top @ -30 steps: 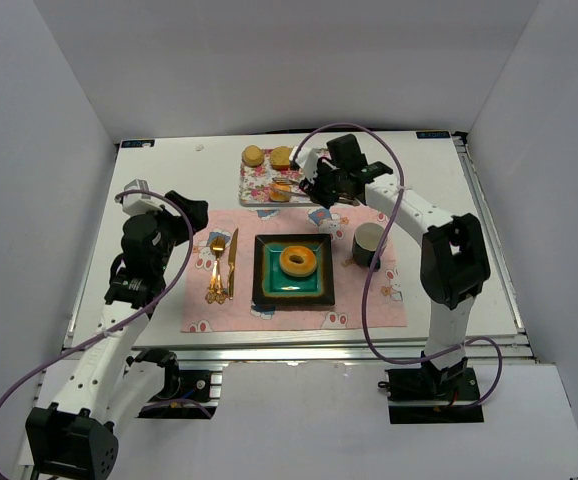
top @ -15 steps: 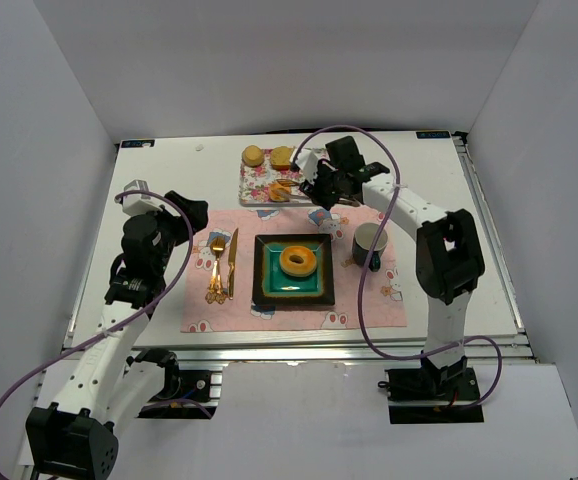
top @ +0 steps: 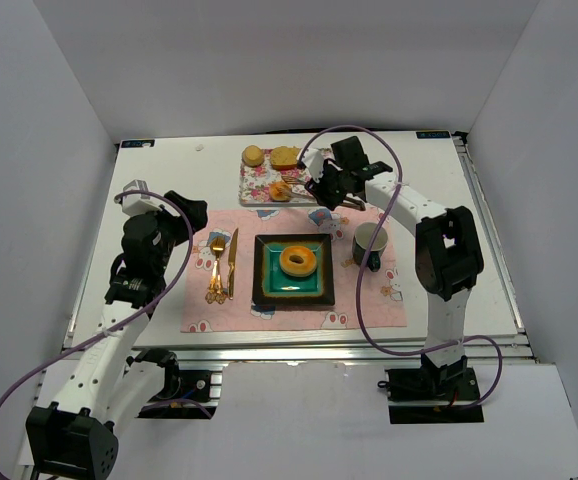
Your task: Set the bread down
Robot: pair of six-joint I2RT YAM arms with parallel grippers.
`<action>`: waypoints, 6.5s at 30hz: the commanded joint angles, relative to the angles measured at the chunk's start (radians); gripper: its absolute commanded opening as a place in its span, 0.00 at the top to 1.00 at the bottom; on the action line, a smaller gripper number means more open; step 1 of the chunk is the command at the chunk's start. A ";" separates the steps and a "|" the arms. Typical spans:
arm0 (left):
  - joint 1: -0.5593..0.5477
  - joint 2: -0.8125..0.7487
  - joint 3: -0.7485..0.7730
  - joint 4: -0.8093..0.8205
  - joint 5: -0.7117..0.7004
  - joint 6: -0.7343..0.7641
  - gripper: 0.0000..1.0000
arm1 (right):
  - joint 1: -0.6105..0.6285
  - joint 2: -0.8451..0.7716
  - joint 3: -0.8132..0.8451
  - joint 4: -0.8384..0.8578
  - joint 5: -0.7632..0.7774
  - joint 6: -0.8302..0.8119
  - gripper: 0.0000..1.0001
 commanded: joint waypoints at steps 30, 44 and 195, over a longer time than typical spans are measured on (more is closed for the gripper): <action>-0.003 0.036 0.016 0.001 -0.002 0.009 0.06 | -0.125 -0.011 0.058 0.040 -0.285 0.519 0.48; -0.003 0.055 0.036 0.001 -0.012 -0.020 0.06 | -0.146 0.044 0.038 0.106 -0.350 0.726 0.48; -0.140 0.326 0.073 -0.016 0.259 0.134 0.18 | -0.550 -0.413 -0.815 0.479 0.247 0.438 0.76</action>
